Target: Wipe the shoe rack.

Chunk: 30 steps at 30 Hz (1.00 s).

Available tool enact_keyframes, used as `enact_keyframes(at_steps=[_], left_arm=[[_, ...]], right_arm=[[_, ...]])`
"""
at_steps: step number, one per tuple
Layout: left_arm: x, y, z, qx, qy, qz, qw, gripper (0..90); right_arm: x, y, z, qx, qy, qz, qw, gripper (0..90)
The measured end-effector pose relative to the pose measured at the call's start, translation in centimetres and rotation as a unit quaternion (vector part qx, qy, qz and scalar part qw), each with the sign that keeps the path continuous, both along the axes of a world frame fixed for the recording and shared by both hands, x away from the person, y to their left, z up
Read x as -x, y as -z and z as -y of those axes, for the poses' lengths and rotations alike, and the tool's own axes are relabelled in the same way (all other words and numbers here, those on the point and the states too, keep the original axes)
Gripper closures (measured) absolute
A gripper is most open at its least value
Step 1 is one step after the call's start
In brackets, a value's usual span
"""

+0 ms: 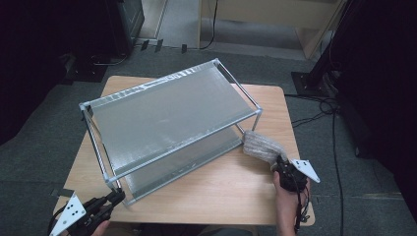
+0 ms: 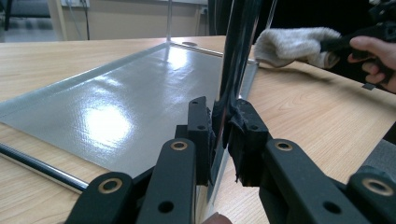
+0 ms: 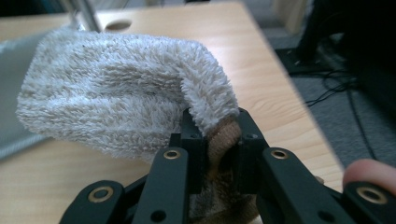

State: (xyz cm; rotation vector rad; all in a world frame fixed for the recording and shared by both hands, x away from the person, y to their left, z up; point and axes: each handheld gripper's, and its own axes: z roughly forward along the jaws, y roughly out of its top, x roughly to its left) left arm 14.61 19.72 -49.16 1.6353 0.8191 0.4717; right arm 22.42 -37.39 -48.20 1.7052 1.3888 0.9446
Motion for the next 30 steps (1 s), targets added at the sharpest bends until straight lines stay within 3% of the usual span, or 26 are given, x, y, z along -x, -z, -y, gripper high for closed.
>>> enact_keyframes(at_steps=[6,8,12,15,22,25,30], left_arm=[[0.0,0.0,0.0,0.001,-0.003,0.0,1.0,79.7],[0.0,0.0,0.0,0.001,-0.003,0.0,1.0,79.6],[0.0,0.0,0.1,0.0,-0.004,0.001,1.0,79.7],[0.0,0.1,0.0,0.0,-0.003,0.002,1.0,79.7],[0.0,0.1,0.0,0.002,-0.001,0.002,1.0,79.7],[0.0,0.1,0.0,0.003,-0.001,0.002,1.0,79.7],[0.0,0.1,0.0,0.001,-0.002,0.002,1.0,79.7]], right_arm=[[0.9,-2.2,-0.3,0.0,0.034,0.055,0.9979,78.8],[1.2,-3.3,-0.6,0.01,0.036,0.081,0.996,78.8],[1.6,-5.6,-1.0,0.002,0.035,0.119,0.9923,78.8],[2.0,-7.4,-1.4,-0.006,0.029,0.147,0.9887,78.8],[2.8,-11.0,-2.9,-0.021,0.024,0.214,0.9764,78.8],[2.1,-11.6,-4.2,-0.025,-0.014,0.216,0.9761,78.6],[0.0,-10.8,-7.5,-0.019,-0.083,0.182,0.9796,78.3]])
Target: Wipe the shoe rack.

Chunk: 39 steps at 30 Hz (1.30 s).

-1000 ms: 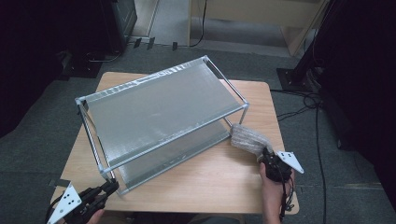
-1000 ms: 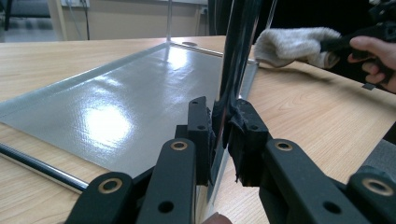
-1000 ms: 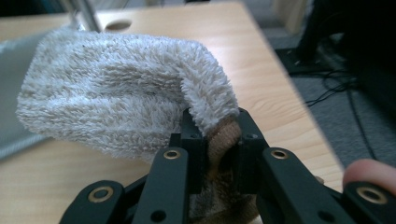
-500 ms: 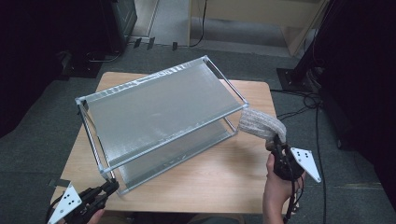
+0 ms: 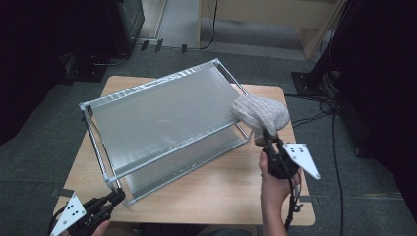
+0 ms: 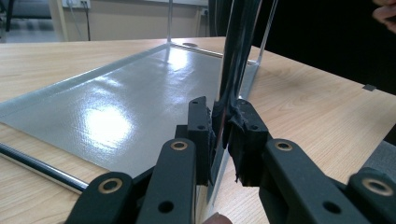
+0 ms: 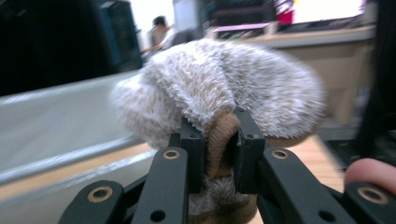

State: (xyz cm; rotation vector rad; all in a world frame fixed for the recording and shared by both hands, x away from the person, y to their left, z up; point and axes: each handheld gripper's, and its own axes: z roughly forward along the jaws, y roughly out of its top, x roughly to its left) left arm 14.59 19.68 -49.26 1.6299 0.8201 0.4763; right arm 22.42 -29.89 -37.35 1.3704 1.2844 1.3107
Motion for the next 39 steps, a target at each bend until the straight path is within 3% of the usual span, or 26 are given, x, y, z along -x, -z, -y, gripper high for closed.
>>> enact_keyframes(at_steps=[3,6,10,13,15,17,18,19,22,23,24,25,27,29,30,31,32,35,37,38,39], left_arm=[[0.0,0.0,0.1,0.001,0.003,0.0,1.0,79.7],[0.0,0.0,0.2,0.002,0.004,0.0,1.0,79.7],[0.0,0.0,0.4,0.003,0.005,0.001,1.0,79.7],[0.1,0.0,0.6,-0.002,0.01,0.001,0.9999,79.8],[0.2,0.0,0.8,0.0,0.012,0.0,0.9999,79.8],[0.2,0.1,0.9,0.001,0.014,0.001,0.9999,79.8],[0.2,0.1,0.9,0.001,0.015,0.0,0.9999,79.8],[0.2,0.1,0.9,0.001,0.015,-0.001,0.9999,79.8],[0.2,0.1,1.0,0.0,0.018,0.0,0.9998,79.8],[0.1,0.1,1.0,-0.001,0.018,0.001,0.9998,79.8],[0.1,0.1,1.0,0.0,0.019,0.001,0.9998,79.8],[0.1,0.1,1.0,-0.002,0.019,0.002,0.9998,79.8],[0.1,0.0,1.1,-0.002,0.019,-0.001,0.9998,79.8],[0.0,0.0,1.3,-0.003,0.019,0.0,0.9998,79.8],[0.0,0.0,1.3,-0.003,0.019,0.0,0.9998,79.9],[0.0,0.1,1.4,-0.001,0.021,0.002,0.9998,79.9],[-0.1,0.1,1.4,0.0,0.023,0.002,0.9997,79.9],[-0.2,0.1,1.4,-0.004,0.026,0.002,0.9997,79.9],[-0.3,0.1,1.4,-0.004,0.026,0.002,0.9997,79.9],[-0.4,0.1,1.5,-0.003,0.025,0.001,0.9997,79.9],[-0.4,0.1,1.5,-0.003,0.025,0.001,0.9997,79.9]], right_arm=[[-0.6,0.7,-2.3,0.009,-0.042,-0.013,0.999,78.3],[-0.6,1.1,-5.3,0.027,-0.094,-0.016,0.9951,78.2],[0.0,0.9,-9.3,0.038,-0.153,-0.011,0.9874,78.3],[0.6,0.6,-12.0,0.038,-0.205,-0.01,0.978,78.3],[1.2,0.5,-13.7,0.039,-0.247,-0.01,0.9683,78.2],[1.9,0.5,-15.4,0.048,-0.292,-0.009,0.9552,78.2],[2.3,0.5,-16.3,0.058,-0.323,-0.004,0.9446,78.1],[2.7,0.5,-16.8,0.061,-0.344,-0.003,0.937,78.1],[4.0,0.7,-18.4,0.084,-0.418,0.012,0.9043,77.9],[4.4,0.8,-18.8,0.095,-0.434,0.018,0.8958,77.9],[4.7,0.8,-19.0,0.102,-0.444,0.02,0.8898,77.9],[4.9,1.0,-19.1,0.111,-0.448,0.021,0.8868,77.9],[4.6,1.2,-18.5,0.109,-0.437,0.013,0.8929,77.9],[4.1,1.6,-17.5,0.104,-0.416,0.004,0.9036,78.0],[4.1,1.6,-17.5,0.104,-0.416,0.004,0.9036,78.0],[3.6,2.0,-16.5,0.098,-0.391,-0.009,0.9152,78.0],[2.6,2.8,-14.3,0.086,-0.344,-0.03,0.9347,78.1],[1.7,3.8,-11.7,0.093,-0.29,-0.052,0.9511,78.2],[1.3,4.5,-9.6,0.095,-0.259,-0.065,0.9592,78.2],[1.1,5.0,-8.1,0.086,-0.236,-0.079,0.9646,78.2],[0.9,5.4,-6.8,0.081,-0.221,-0.088,0.9679,78.2]])
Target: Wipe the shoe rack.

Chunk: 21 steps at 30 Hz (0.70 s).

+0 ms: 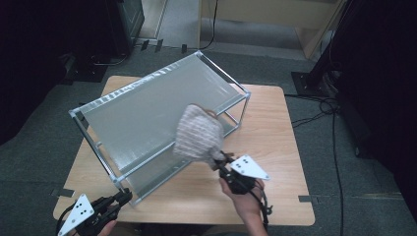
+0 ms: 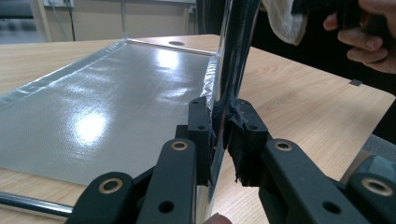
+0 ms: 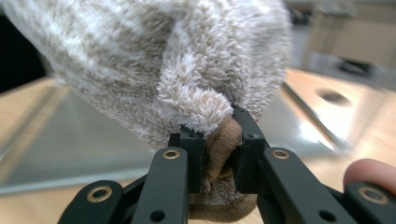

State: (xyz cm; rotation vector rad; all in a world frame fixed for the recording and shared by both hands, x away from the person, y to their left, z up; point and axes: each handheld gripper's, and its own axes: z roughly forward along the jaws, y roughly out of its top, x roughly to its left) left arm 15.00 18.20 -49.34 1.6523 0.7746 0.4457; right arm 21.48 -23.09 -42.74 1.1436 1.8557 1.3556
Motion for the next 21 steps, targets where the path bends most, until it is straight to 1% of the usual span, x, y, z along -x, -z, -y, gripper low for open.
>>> enact_keyframes(at_steps=[1,2,4,5,6,7,8,9,10,11,12,13,14,15,17,19,20,21], left_arm=[[-0.1,0.0,0.0,-0.001,0.0,0.001,1.0,79.9],[-0.1,0.0,0.0,-0.001,0.001,0.001,1.0,79.9],[-0.2,0.0,0.1,0.0,0.002,0.001,1.0,79.9],[-0.2,0.0,0.1,-0.001,0.001,0.0,1.0,79.9],[-0.3,0.0,0.1,-0.001,0.001,0.001,1.0,79.9],[-0.4,0.0,0.1,-0.001,0.001,0.001,1.0,79.9],[-0.4,0.0,0.1,0.0,0.0,0.0,1.0,79.9],[-0.5,0.0,0.1,-0.001,-0.001,0.0,1.0,79.9],[-0.6,0.0,0.1,-0.001,-0.002,0.0,1.0,79.8],[-0.6,0.0,0.1,0.001,-0.003,-0.002,1.0,79.8],[-0.7,0.0,0.1,0.001,-0.003,-0.001,1.0,79.8],[-0.7,0.0,0.1,0.001,-0.003,-0.001,1.0,79.8],[-0.7,0.0,0.1,0.001,-0.004,-0.001,1.0,79.8],[-0.7,0.0,0.1,0.002,-0.004,-0.002,1.0,79.8],[-0.6,0.0,0.1,0.004,-0.005,-0.003,1.0,79.8],[-0.6,0.0,0.1,0.005,-0.007,-0.003,1.0,79.7],[-0.6,0.1,0.2,0.006,-0.007,-0.004,0.9999,79.7],[-0.6,0.1,0.2,0.005,-0.008,-0.003,1.0,79.7]], right_arm=[[-0.1,0.3,0.9,0.007,0.015,-0.003,0.9999,78.2],[-0.1,0.8,2.1,0.018,0.036,-0.008,0.9992,78.3],[-0.1,1.9,4.6,0.024,0.068,-0.026,0.997,78.3],[0.0,2.5,5.8,0.033,0.085,-0.032,0.9953,78.3],[0.1,3.2,7.2,0.034,0.108,-0.046,0.9925,78.4],[0.1,3.7,8.3,0.028,0.123,-0.059,0.9903,78.4],[0.1,4.1,9.1,0.031,0.132,-0.065,0.9887,78.4],[0.3,4.6,10.1,0.044,0.155,-0.074,0.9842,78.5],[0.4,5.0,10.7,0.048,0.166,-0.078,0.9818,78.5],[0.4,5.4,11.6,0.042,0.178,-0.09,0.9789,78.5],[0.4,5.8,12.2,0.038,0.191,-0.099,0.9759,78.5],[0.5,6.1,12.6,0.043,0.204,-0.105,0.9723,78.6],[0.4,6.3,13.0,0.045,0.214,-0.112,0.9695,78.6],[0.4,6.6,13.3,0.048,0.222,-0.116,0.9669,78.5],[0.4,6.8,13.7,0.049,0.235,-0.122,0.963,78.5],[0.2,7.0,13.8,0.046,0.234,-0.126,0.963,78.5],[0.2,7.1,13.7,0.046,0.234,-0.129,0.9624,78.4],[0.0,7.2,13.5,0.045,0.232,-0.129,0.963,78.3]])
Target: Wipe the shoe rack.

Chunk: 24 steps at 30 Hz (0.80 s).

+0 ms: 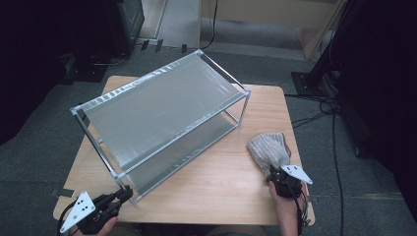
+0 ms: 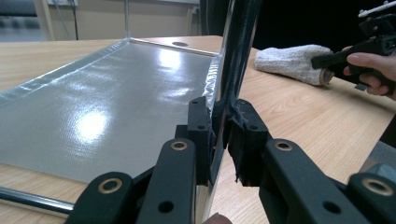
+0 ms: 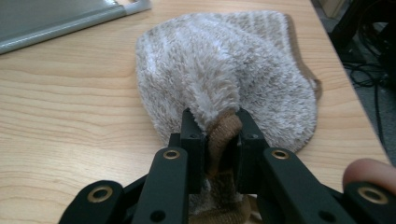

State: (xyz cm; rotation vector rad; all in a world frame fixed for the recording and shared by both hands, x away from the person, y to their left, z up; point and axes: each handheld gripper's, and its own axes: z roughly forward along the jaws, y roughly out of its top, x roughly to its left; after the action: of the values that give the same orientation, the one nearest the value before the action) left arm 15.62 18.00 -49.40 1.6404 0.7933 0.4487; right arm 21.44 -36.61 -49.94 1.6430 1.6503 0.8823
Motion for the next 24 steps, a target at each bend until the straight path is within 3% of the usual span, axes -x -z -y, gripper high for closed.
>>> enact_keyframes(at_steps=[5,10,12,20,24], left_arm=[[0.1,0.0,0.8,0.002,0.007,-0.002,1.0,79.6],[-0.1,-0.1,2.7,-0.008,0.025,0.0,0.9997,79.9],[-0.2,-0.2,3.7,-0.012,0.033,0.002,0.9994,80.0],[-0.4,-0.4,7.4,-0.025,0.079,0.011,0.9965,79.4],[0.1,-0.7,7.5,-0.029,0.108,0.028,0.9933,66.9]], right_arm=[[-0.2,0.2,-0.8,-0.006,0.0,-0.003,1.0,71.6],[0.3,-0.2,-1.5,-0.022,-0.002,0.029,0.9993,38.9],[0.7,-0.6,-2.1,-0.019,-0.006,0.042,0.9989,32.0],[2.2,-2.3,-5.3,-0.018,-0.053,0.083,0.995,25.7],[2.8,-2.5,-7.2,-0.034,-0.091,0.085,0.9916,25.7]])
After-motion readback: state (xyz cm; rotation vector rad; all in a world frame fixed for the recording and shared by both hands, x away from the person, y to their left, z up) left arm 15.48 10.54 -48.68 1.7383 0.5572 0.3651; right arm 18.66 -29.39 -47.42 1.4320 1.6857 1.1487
